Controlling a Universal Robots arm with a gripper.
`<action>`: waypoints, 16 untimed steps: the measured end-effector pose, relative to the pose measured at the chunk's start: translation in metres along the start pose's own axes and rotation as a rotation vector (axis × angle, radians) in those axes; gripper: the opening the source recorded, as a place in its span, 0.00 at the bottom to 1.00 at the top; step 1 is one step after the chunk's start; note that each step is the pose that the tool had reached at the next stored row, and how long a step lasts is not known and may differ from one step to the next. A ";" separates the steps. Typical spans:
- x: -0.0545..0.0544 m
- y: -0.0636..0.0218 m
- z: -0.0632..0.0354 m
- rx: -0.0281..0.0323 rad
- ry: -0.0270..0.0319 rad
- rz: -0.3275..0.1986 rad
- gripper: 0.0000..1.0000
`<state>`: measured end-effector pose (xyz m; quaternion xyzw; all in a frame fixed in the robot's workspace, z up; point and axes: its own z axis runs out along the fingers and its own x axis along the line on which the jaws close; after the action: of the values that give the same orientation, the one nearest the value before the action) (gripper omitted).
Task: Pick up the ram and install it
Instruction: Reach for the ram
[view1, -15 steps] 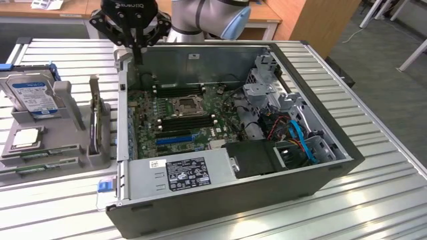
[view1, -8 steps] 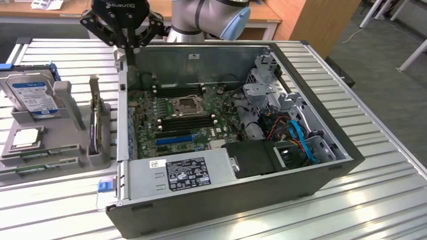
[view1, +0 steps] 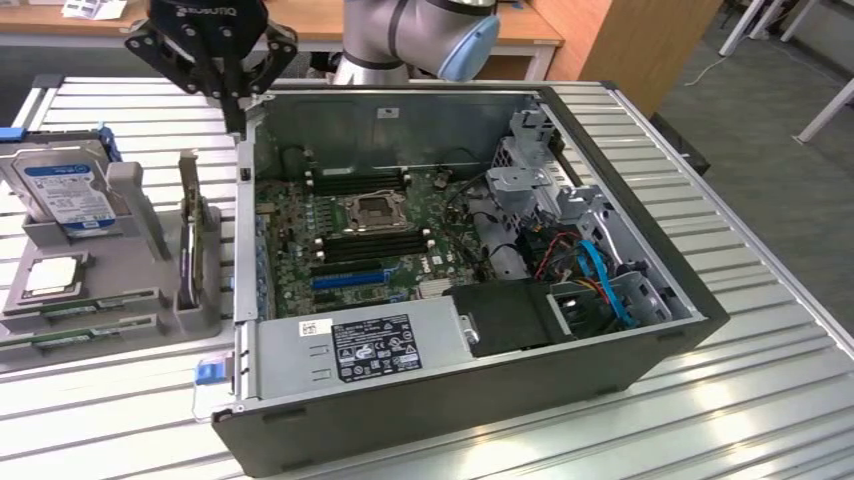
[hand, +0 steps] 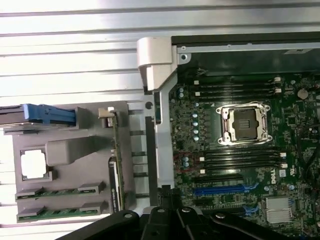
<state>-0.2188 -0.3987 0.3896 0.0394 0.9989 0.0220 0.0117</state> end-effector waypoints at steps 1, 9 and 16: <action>0.004 -0.0003 0.0001 0.0000 0.0002 0.000 0.10; 0.031 -0.0025 0.0009 0.0002 0.0018 0.001 0.10; 0.054 -0.0044 0.0016 0.0002 0.0026 0.003 0.10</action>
<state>-0.2733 -0.3988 0.3866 0.0407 0.9989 0.0220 0.0104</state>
